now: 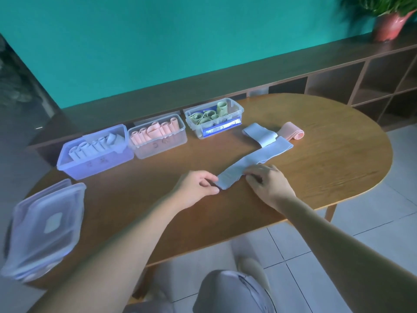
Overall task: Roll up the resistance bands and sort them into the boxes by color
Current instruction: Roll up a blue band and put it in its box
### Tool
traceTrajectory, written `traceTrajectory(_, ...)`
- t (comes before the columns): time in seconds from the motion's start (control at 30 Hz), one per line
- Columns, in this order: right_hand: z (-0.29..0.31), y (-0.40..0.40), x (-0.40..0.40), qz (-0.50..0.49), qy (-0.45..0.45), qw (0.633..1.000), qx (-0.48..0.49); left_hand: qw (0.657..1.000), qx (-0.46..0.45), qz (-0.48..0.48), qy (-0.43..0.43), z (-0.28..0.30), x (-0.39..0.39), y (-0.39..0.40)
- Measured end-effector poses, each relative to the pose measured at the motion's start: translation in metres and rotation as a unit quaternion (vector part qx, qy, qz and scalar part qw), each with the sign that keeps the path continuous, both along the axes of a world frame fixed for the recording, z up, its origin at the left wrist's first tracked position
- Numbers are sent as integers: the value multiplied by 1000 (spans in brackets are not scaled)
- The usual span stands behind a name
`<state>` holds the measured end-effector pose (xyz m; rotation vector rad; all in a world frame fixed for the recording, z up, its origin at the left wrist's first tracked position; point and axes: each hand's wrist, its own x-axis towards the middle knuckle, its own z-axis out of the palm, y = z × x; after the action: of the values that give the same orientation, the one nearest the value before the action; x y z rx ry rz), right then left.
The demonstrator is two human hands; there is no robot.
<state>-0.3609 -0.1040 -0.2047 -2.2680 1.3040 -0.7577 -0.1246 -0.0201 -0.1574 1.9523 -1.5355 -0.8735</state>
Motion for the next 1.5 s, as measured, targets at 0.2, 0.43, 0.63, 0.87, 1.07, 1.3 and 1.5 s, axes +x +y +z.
traceTrajectory(0.2, 4, 27, 22, 14, 41, 999, -1, 998, -47, 31, -35, -4, -8, 21)
traceTrajectory(0.43, 4, 44, 33, -5, 88, 996, 0, 983, -109, 132, -62, -6, -21, 16)
traceTrajectory(0.63, 9, 49, 46, -6, 206, 979, -13, 968, -107, 224, -41, -3, 49, 53)
traceTrajectory(0.87, 13, 49, 71, 21, 239, 970, -25, 953, -84, 293, 2, -1, 105, 122)
traceTrajectory(1.07, 8, 44, 108, 65, 262, 963, -26, 964, -32, 261, 34, 1, 115, 171)
traceTrajectory(1.3, 5, 28, 154, 85, 262, 961, -35, 951, -59, 298, 60, -5, 102, 185)
traceTrajectory(1.5, 13, 12, 173, 55, 120, 991, 5, 954, -96, 279, 54, -19, 92, 185)
